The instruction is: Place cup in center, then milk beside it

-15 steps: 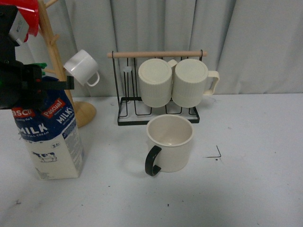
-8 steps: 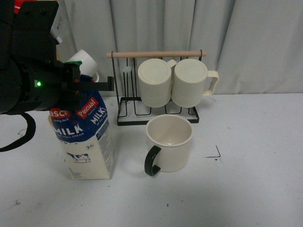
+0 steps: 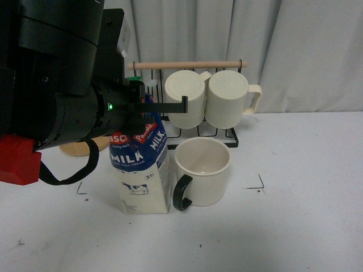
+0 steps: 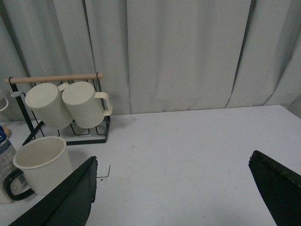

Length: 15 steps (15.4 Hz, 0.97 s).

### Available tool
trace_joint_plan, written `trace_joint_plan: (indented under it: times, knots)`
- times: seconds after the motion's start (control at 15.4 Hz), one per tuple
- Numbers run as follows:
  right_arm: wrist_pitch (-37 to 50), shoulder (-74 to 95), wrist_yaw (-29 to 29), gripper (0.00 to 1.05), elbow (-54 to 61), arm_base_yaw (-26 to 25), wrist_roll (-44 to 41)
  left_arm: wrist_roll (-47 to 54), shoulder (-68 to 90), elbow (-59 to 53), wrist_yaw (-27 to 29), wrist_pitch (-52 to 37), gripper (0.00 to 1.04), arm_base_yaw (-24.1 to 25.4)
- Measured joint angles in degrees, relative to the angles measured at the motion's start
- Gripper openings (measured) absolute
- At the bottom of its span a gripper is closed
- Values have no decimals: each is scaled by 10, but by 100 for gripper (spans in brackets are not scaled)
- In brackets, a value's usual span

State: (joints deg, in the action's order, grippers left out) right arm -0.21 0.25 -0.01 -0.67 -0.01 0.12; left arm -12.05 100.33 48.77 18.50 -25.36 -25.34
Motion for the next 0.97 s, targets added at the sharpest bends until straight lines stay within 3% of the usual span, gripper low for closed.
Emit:
trace_joint_plan:
  times: [0.13, 0.26, 0.32, 0.39, 0.45, 0.52, 0.58, 0.71, 0.97]
  knots:
    - [0, 0, 0, 98, 0, 0, 0, 0, 5, 0, 1, -4, 5, 1]
    - [0, 0, 0, 98, 0, 0, 0, 0, 4, 3, 0, -16, 31, 2]
    - [0, 0, 0, 98, 0, 0, 0, 0, 0, 3, -2, -16, 47, 3]
    - [0, 0, 0, 98, 0, 0, 0, -6, -58, -17, -3, -20, 81, 9]
    - [0, 0, 0, 98, 0, 0, 0, -3, -186, -85, -5, -18, 97, 21]
    - [0, 0, 0, 98, 0, 0, 0, 10, -306, -123, 5, 16, 98, 28]
    - [0, 0, 0, 98, 0, 0, 0, 36, -372, -152, 16, -6, 93, 36]
    - [0, 0, 0, 98, 0, 0, 0, 93, -540, -252, -24, 43, 67, 95]
    - [0, 0, 0, 98, 0, 0, 0, 106, -602, -301, -53, 31, 46, 127]
